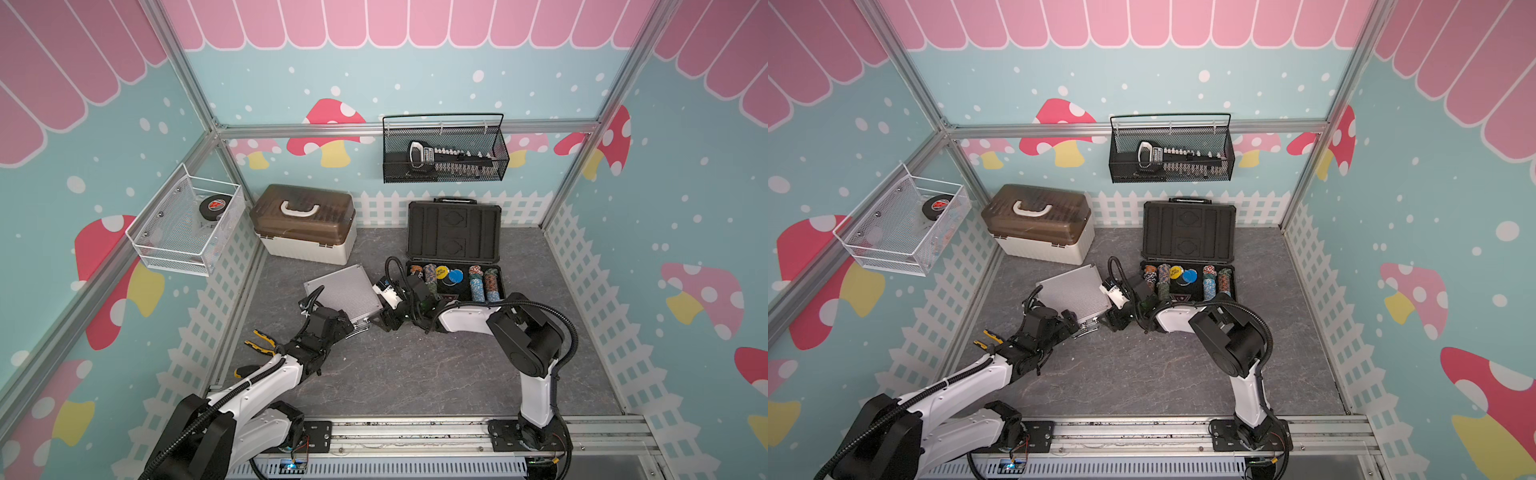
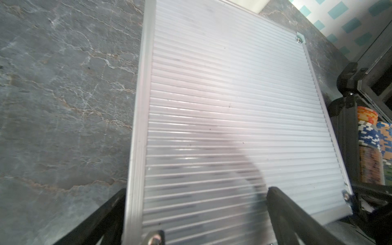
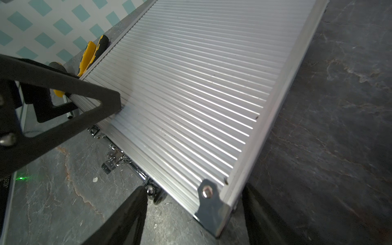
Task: Close the poker set cases
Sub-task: Adjust the case lid of the poker set case.
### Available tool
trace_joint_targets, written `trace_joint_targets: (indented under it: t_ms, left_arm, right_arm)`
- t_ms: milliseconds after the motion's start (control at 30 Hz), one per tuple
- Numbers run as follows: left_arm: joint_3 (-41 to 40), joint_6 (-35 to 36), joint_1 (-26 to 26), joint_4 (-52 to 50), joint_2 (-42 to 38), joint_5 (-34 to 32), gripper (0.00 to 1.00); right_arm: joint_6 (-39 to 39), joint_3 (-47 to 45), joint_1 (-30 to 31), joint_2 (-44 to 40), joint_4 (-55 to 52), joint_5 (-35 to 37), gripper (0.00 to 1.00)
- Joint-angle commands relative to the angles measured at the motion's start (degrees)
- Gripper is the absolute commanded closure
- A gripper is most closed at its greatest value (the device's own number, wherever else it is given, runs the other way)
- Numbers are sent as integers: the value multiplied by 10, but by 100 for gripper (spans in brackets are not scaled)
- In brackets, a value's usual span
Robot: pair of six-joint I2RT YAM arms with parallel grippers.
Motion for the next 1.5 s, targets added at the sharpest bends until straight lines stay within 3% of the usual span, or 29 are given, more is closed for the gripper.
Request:
trace_joint_targets:
  t_ms: [0,867,1467]
  left_arm:
    - [6,-2,-1,35,6,22,1]
    - [60,22,-1,-4,-18,22,1]
    - [24,8,-2,-8,-22,18,1]
  right_arm:
    - [-2,19,10,9,7,-44,30]
    - [-2,37,26,-32,11,-72,30]
    - [0,11,31,-22,15,-68,30]
